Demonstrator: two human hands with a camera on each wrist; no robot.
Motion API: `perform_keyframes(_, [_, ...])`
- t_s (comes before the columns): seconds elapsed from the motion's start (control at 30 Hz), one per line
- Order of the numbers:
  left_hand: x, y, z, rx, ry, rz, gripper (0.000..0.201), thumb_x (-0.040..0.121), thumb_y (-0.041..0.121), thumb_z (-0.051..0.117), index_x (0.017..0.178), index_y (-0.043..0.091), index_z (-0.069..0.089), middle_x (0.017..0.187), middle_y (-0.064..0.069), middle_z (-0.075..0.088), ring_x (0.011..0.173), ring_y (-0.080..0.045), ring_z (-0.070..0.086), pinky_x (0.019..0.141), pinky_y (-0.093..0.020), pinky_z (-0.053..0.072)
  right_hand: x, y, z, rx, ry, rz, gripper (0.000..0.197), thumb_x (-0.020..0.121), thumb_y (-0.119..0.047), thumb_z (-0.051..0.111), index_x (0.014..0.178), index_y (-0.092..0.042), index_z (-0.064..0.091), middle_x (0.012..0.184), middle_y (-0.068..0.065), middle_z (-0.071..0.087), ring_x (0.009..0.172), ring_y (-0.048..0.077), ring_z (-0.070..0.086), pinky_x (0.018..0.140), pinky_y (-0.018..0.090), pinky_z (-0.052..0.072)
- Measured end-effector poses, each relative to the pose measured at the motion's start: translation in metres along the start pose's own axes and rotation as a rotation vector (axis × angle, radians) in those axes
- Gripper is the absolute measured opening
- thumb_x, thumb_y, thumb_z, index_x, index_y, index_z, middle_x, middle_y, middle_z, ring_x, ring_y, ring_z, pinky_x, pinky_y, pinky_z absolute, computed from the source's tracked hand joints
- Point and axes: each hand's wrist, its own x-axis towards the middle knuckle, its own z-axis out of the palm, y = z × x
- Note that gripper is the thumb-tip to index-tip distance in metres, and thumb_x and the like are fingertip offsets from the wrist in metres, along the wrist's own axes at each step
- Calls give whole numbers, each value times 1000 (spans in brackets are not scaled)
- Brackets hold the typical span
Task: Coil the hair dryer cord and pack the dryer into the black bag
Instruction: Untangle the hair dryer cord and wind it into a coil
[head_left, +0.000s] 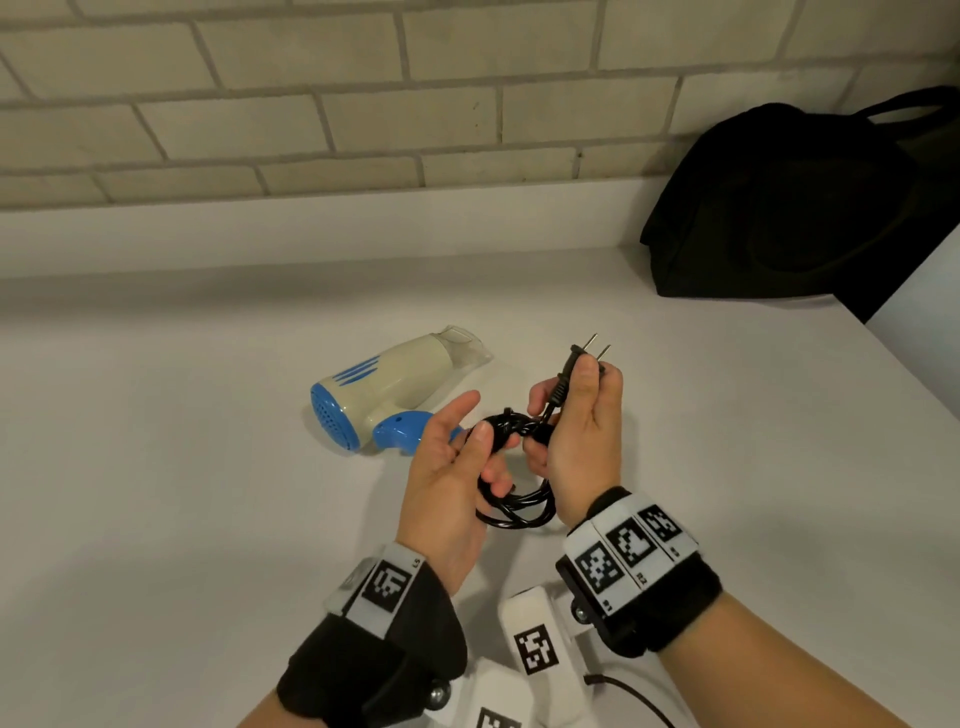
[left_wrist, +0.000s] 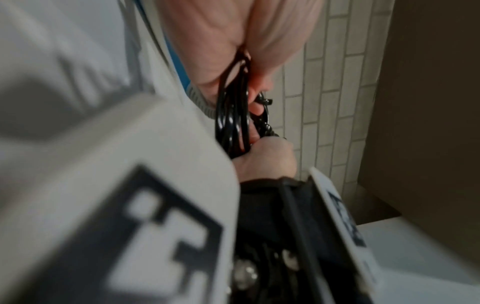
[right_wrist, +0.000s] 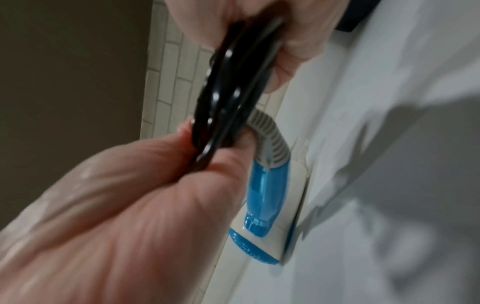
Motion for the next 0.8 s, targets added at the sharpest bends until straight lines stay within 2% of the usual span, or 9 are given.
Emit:
perform_keyframes(0.17, [5, -4, 2, 134, 40, 49, 16, 87, 20, 47, 103, 22, 49, 74, -6, 52, 38, -2, 40, 45, -16, 41, 2, 5, 3, 29, 1, 12, 21, 96, -35, 25, 80, -25, 35, 61, -1, 48, 28, 6, 34, 31, 11, 26])
perform_keyframes(0.27, [-2, -8, 0, 456, -5, 163, 50, 72, 32, 63, 116, 23, 41, 99, 8, 55, 74, 3, 58, 74, -18, 50, 6, 2, 1, 8, 41, -42, 20, 96, -33, 25, 79, -27, 34, 61, -2, 48, 32, 2, 37, 32, 12, 28])
perform_keyframes(0.33, [-13, -9, -4, 635, 14, 161, 58, 72, 27, 68, 117, 27, 31, 110, 15, 45, 95, 9, 52, 85, -13, 47, 9, -4, 0, 30, 53, -89, 20, 97, -31, 25, 79, -28, 34, 62, -3, 47, 36, 0, 38, 33, 12, 29])
perform_keyframes(0.37, [-16, -10, -8, 699, 21, 113, 61, 71, 33, 68, 117, 28, 28, 109, 13, 44, 98, 1, 52, 86, -18, 47, 10, -7, 1, 44, 47, -123, 19, 97, -29, 25, 79, -28, 34, 62, -3, 47, 37, 0, 38, 33, 13, 29])
perform_keyframes(0.43, [-21, -7, -13, 730, 7, -117, 67, 62, 52, 62, 114, 25, 28, 98, 3, 49, 84, -14, 56, 77, -29, 49, 10, -12, 4, 50, 21, -212, 18, 97, -28, 26, 80, -28, 34, 63, -4, 47, 41, 0, 39, 35, 13, 31])
perform_keyframes(0.5, [-20, -3, -17, 609, -14, -320, 61, 60, 58, 57, 104, 22, 34, 78, -3, 56, 64, -15, 56, 64, -30, 48, 6, -11, 10, 20, -22, -306, 14, 94, -34, 29, 82, -29, 35, 64, -5, 47, 48, 0, 43, 42, 13, 34])
perform_keyframes(0.6, [-14, -6, -17, 535, -26, -300, 42, 76, 39, 62, 101, 15, 37, 56, -2, 54, 47, -13, 52, 48, -28, 44, -5, -1, 15, -44, -126, -399, 14, 84, -45, 31, 84, -31, 35, 67, -9, 49, 55, 2, 46, 50, 15, 37])
perform_keyframes(0.67, [-14, -9, -15, 463, -3, -295, 27, 85, 21, 50, 100, 4, 36, 44, 2, 51, 38, -12, 48, 39, -25, 40, -12, 6, 14, -49, -191, -403, 15, 82, -50, 33, 86, -36, 36, 71, -10, 49, 56, 3, 45, 52, 18, 35])
perform_keyframes(0.8, [-20, -3, -9, 331, -92, -325, 20, 89, 17, 34, 89, 1, 45, 56, -9, 52, 41, -15, 50, 44, -26, 42, -17, 15, 7, -42, -247, -410, 19, 80, -61, 37, 86, -42, 37, 74, -9, 49, 50, 0, 44, 51, 12, 32])
